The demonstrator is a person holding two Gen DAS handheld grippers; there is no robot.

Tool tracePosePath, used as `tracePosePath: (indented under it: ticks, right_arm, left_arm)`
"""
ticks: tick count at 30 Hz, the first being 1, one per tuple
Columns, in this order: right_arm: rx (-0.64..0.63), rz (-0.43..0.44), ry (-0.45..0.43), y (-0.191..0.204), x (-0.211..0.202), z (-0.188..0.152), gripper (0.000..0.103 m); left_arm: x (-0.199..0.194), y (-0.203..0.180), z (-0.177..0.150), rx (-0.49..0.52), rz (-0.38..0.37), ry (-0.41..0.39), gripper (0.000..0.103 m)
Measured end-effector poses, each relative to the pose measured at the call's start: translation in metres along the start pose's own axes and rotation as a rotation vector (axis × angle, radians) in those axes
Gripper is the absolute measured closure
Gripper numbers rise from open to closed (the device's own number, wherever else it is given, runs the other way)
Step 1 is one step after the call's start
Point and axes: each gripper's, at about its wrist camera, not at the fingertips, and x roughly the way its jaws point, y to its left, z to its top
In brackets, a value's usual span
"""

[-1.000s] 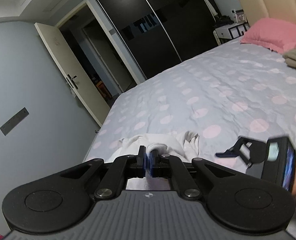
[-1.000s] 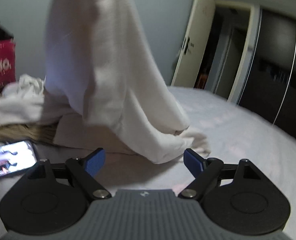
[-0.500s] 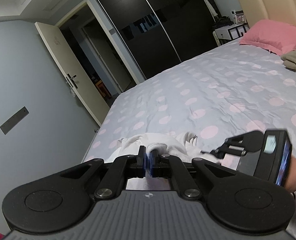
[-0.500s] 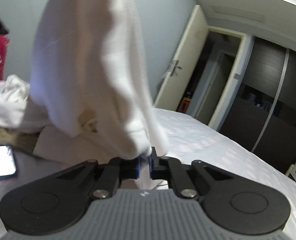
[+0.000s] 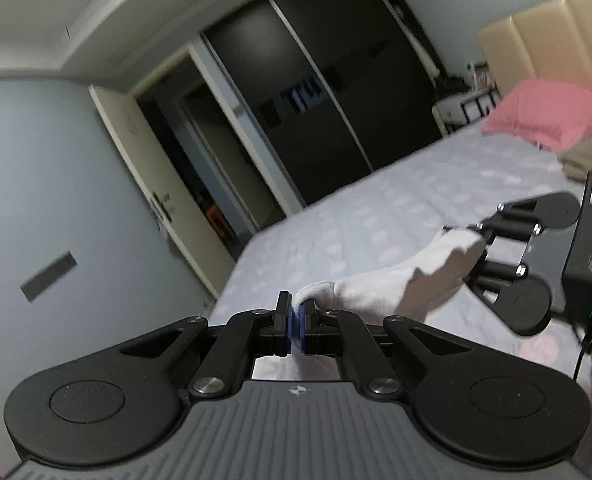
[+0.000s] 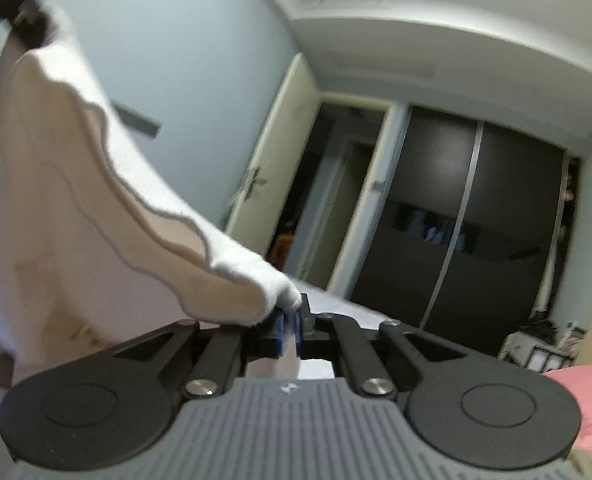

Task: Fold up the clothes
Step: 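Lift the beige shirt with the left gripper while the right gripper grasps another edge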

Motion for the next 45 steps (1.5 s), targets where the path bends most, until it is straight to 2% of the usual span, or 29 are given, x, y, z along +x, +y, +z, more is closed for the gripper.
tracePosePath:
  ticks: [6, 12, 16, 21, 23, 26, 32, 37, 39, 45]
  right_arm:
    - [-0.032, -0.116, -0.141, -0.048, -0.042, 0.077, 0.098]
    - [-0.158, -0.222, -0.312, -0.079, -0.101, 0.152, 0.098]
    - [-0.193, -0.283, -0.39, -0.096, -0.138, 0.19, 0.098]
    - [-0.248, -0.405, -0.495, -0.11, -0.181, 0.233, 0.098]
    - [-0.277, -0.429, -0.516, -0.116, -0.197, 0.249, 0.098]
    - [-0.323, -0.453, -0.502, -0.124, -0.218, 0.263, 0.098]
    - [-0.327, -0.463, -0.459, -0.139, -0.247, 0.267, 0.098]
    - [-0.361, -0.498, -0.465, -0.127, -0.266, 0.252, 0.098]
    - [-0.377, -0.501, -0.466, -0.118, -0.261, 0.269, 0.098]
    - [-0.401, -0.488, -0.461, -0.111, -0.243, 0.273, 0.098]
  left_arm:
    - [-0.051, 0.009, 0.04, -0.004, 0.028, -0.179, 0.101]
    - [-0.104, 0.029, 0.077, -0.027, 0.061, -0.38, 0.101]
    - [-0.13, 0.038, 0.094, -0.055, 0.029, -0.485, 0.101]
    - [-0.157, 0.04, 0.114, -0.075, -0.004, -0.631, 0.101]
    - [-0.167, 0.041, 0.12, -0.087, -0.012, -0.689, 0.101]
    - [-0.18, 0.038, 0.126, -0.1, -0.042, -0.752, 0.101]
    - [-0.196, 0.023, 0.128, -0.093, -0.06, -0.799, 0.101]
    - [-0.213, 0.012, 0.125, -0.076, -0.1, -0.808, 0.101]
    - [-0.214, 0.014, 0.127, -0.066, -0.095, -0.812, 0.101]
    - [-0.204, 0.014, 0.13, -0.061, -0.093, -0.8, 0.101]
